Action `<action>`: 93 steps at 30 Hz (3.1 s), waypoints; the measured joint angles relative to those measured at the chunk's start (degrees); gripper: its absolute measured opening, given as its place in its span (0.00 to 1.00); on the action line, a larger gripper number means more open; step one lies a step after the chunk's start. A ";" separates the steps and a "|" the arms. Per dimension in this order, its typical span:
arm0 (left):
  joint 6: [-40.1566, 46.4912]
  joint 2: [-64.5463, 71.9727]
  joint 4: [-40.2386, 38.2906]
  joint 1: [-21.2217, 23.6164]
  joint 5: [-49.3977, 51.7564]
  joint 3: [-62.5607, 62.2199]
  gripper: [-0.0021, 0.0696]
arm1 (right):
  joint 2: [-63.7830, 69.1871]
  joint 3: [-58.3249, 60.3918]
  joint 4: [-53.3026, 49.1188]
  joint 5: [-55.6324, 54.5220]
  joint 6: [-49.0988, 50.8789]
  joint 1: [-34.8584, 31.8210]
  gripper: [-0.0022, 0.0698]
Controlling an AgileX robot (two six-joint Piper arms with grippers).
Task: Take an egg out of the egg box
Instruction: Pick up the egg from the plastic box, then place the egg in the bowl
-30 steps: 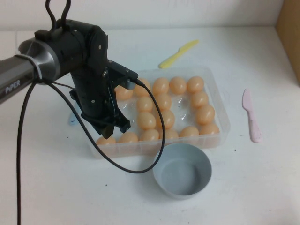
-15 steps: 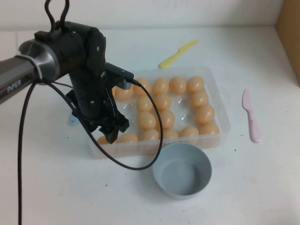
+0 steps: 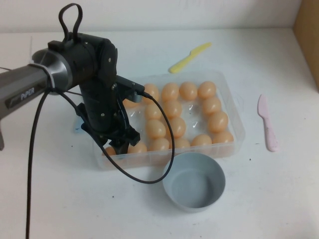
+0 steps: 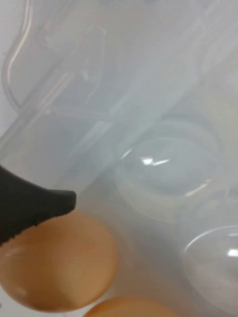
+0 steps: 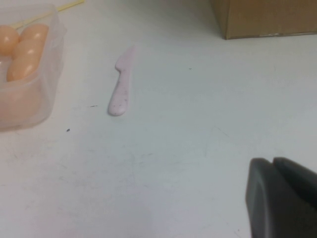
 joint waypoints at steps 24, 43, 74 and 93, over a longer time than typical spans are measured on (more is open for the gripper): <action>-0.12 3.43 -1.34 0.00 -0.38 0.00 0.54 | 0.00 0.00 0.00 0.00 0.00 0.00 0.01; 0.44 -3.91 -0.46 -0.60 -0.02 0.00 0.50 | 0.00 0.00 0.00 0.00 0.00 0.00 0.01; 4.44 -1.47 -3.06 -23.90 -11.27 0.00 0.50 | 0.00 0.00 0.00 0.00 0.00 0.00 0.01; 5.21 -4.86 -2.03 -24.28 -11.59 0.42 0.76 | 0.00 0.00 0.00 0.00 0.00 0.00 0.01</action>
